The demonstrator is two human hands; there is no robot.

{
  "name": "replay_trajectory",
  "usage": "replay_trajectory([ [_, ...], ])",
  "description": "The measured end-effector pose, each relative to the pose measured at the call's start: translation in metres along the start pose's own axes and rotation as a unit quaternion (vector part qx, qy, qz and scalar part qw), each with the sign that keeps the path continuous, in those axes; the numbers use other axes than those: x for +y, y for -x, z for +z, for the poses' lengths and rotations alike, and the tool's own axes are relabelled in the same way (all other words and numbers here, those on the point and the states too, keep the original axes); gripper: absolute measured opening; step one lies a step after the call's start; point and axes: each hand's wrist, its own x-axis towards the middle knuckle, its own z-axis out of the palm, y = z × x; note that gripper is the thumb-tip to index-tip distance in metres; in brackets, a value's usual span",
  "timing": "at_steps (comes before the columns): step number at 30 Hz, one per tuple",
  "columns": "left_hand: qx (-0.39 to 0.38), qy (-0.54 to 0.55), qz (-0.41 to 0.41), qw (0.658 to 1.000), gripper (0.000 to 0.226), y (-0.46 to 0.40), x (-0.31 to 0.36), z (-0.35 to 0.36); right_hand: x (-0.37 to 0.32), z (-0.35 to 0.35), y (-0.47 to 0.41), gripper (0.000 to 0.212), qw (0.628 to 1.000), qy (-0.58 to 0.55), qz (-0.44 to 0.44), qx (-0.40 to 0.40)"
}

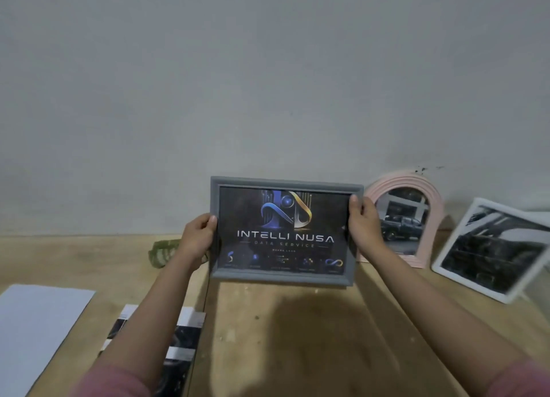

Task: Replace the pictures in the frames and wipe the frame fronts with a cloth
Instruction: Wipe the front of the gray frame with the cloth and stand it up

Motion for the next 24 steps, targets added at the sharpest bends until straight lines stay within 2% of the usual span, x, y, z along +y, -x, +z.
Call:
replay_trajectory([
  [8, 0.039, 0.004, -0.031, 0.999, 0.025, -0.037, -0.012, 0.019, 0.012, 0.014, -0.021, 0.024, 0.999, -0.035, 0.017, -0.002],
  [16, 0.049, 0.011, -0.064, 0.997, 0.027, -0.050, -0.040, 0.023, 0.029, 0.038, -0.041, 0.024, 0.998, -0.040, 0.049, -0.010],
  [24, 0.052, 0.030, -0.050, 0.997, 0.024, -0.058, -0.039, 0.032, 0.034, 0.044, -0.057, 0.025, 0.997, -0.033, 0.066, 0.004],
])
